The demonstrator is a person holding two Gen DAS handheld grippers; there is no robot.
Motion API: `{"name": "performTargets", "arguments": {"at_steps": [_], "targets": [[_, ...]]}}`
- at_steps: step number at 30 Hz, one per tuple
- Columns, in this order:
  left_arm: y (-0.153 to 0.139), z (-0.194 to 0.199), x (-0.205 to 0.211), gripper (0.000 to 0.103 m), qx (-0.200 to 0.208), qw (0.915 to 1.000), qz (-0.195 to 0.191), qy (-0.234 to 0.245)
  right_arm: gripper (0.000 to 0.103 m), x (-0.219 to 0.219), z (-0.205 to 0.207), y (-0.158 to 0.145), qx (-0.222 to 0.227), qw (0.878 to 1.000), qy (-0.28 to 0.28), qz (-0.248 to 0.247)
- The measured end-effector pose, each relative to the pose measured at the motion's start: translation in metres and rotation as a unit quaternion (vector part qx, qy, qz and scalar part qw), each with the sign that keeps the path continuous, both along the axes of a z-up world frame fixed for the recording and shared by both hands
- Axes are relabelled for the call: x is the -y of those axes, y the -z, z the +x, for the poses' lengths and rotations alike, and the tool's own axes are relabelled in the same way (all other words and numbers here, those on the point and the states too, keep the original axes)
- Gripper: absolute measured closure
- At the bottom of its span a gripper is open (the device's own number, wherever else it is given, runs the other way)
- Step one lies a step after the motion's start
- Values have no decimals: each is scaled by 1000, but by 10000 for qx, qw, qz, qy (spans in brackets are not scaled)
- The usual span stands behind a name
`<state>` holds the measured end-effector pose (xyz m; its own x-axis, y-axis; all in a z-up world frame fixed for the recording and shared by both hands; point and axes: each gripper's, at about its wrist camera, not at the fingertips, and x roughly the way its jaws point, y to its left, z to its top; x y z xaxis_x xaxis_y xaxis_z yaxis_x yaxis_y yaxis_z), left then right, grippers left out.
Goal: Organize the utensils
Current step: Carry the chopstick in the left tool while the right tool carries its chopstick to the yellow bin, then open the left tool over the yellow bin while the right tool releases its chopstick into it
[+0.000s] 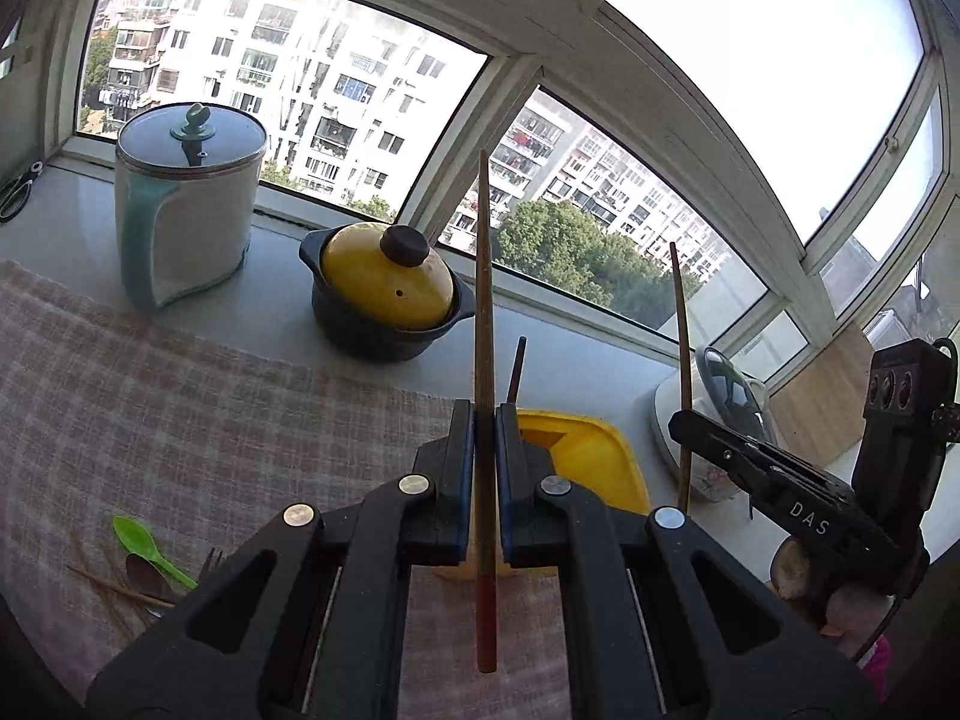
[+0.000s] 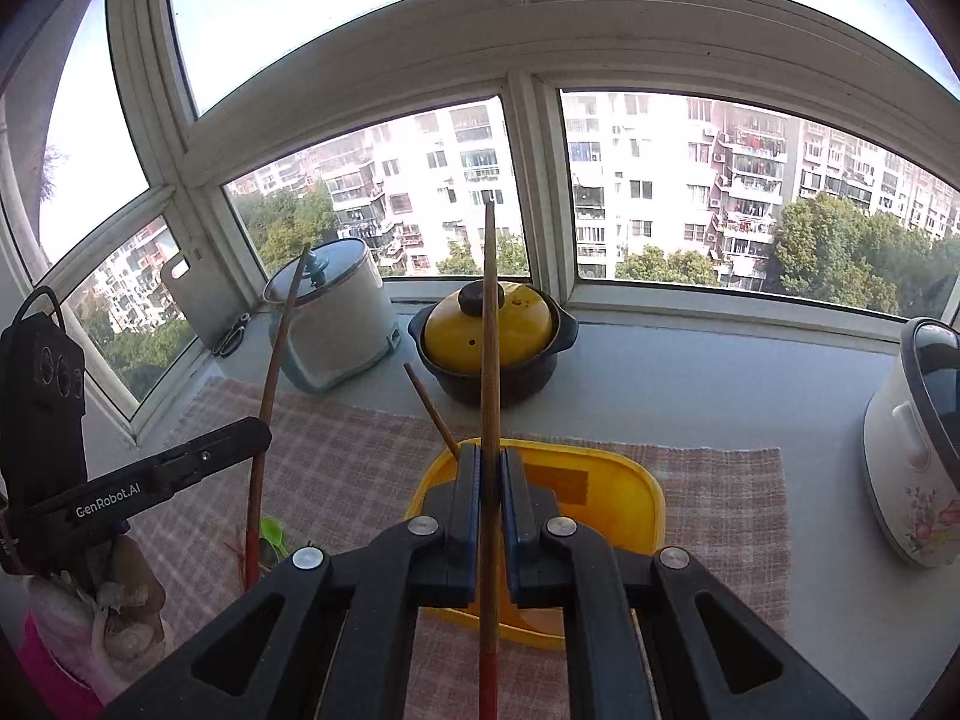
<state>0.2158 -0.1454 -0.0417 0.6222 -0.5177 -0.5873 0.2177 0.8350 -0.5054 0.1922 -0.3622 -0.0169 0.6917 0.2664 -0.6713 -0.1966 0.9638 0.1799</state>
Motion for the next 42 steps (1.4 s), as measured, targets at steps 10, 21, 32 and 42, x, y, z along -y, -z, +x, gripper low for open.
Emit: {"name": "performTargets", "arguments": {"at_steps": [10, 21, 32, 42], "targets": [[-3, 25, 49, 98, 193, 9996, 129, 133, 99, 19, 24, -3, 134, 9997, 206, 89], [4, 38, 76, 98, 313, 9989, 249, 227, 99, 23, 46, 6, 228, 9992, 272, -162], [14, 42, 91, 98, 416, 9977, 455, 273, 99, 30, 59, 20, 176, 9993, 319, -109], [15, 41, 95, 98, 433, 9966, 597, 379, 97, 34, 59, 27, 90, 9992, 386, 0]]}}
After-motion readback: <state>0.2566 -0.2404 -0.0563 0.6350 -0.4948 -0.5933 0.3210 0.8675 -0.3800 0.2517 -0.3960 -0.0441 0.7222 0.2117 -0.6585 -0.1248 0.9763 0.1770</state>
